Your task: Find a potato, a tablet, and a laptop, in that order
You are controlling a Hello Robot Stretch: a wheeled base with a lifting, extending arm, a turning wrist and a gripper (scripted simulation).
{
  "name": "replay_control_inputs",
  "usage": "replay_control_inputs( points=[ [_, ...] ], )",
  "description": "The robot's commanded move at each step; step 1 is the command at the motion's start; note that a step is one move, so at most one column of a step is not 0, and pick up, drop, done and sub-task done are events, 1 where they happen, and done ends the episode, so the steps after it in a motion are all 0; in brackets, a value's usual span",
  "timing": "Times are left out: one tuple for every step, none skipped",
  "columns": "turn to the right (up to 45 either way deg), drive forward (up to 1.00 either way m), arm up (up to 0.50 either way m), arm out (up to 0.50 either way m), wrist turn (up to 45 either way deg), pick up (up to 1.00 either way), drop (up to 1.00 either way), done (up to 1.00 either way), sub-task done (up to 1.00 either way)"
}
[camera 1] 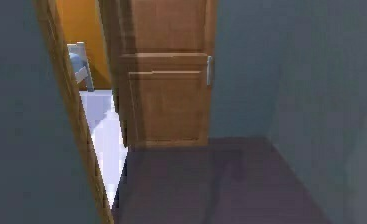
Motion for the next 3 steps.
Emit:
replay_control_inputs(
  points=[
    [0.0,1.00,0.00,0.00,0.0,0.00,0.00,0.00,0.00],
    [-9.0,0.00,0.00,0.00,0.0,0.00,0.00,0.00,0.00],
    [0.0,0.30,0.00,0.00,0.0,0.00,0.00,0.00,0.00]
  ],
)
